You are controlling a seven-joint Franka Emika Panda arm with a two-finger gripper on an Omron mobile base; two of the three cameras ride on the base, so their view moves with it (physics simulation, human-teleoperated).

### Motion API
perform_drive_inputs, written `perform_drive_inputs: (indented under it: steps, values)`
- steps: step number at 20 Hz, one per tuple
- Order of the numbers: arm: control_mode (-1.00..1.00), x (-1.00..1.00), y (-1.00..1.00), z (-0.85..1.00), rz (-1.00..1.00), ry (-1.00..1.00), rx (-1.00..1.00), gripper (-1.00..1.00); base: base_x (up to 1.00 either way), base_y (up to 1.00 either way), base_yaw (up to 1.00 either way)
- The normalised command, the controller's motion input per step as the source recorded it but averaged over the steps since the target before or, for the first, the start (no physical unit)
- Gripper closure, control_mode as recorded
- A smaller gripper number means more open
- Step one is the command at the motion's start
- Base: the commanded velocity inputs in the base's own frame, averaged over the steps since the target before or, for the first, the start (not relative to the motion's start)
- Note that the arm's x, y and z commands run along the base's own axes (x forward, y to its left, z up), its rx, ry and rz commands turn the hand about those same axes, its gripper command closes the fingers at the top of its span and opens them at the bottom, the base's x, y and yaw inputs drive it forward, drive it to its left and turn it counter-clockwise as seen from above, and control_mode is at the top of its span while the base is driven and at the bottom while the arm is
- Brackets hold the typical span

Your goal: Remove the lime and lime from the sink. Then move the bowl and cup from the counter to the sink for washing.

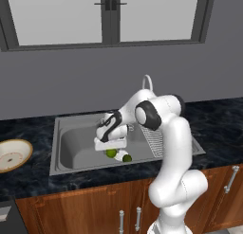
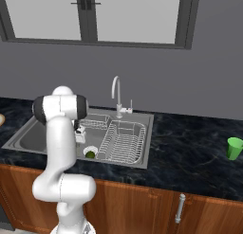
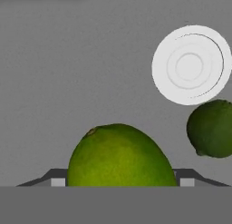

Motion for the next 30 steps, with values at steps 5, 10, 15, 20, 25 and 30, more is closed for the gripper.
perform_drive_inputs:
  steps: [5,10,15,20,25,30]
  values:
    - [-1.0,-0.05,-0.08,0.49,0.06,0.0,0.02,1.0,0.0,0.0,0.0]
    - [-1.0,-0.12,-0.04,0.52,0.05,0.0,0.03,1.0,0.0,0.0,0.0]
    - [-1.0,-0.19,-0.05,0.52,0.05,-0.01,0.02,1.0,0.0,0.0,0.0]
    - [-1.0,-0.29,-0.07,0.46,0.02,-0.02,0.0,1.0,0.0,0.0,0.0]
    - [-1.0,-0.35,-0.09,0.42,0.0,0.0,0.01,1.0,0.0,0.0,0.0]
    - [-1.0,-0.38,-0.11,0.41,0.0,0.0,0.02,1.0,0.0,0.0,0.0]
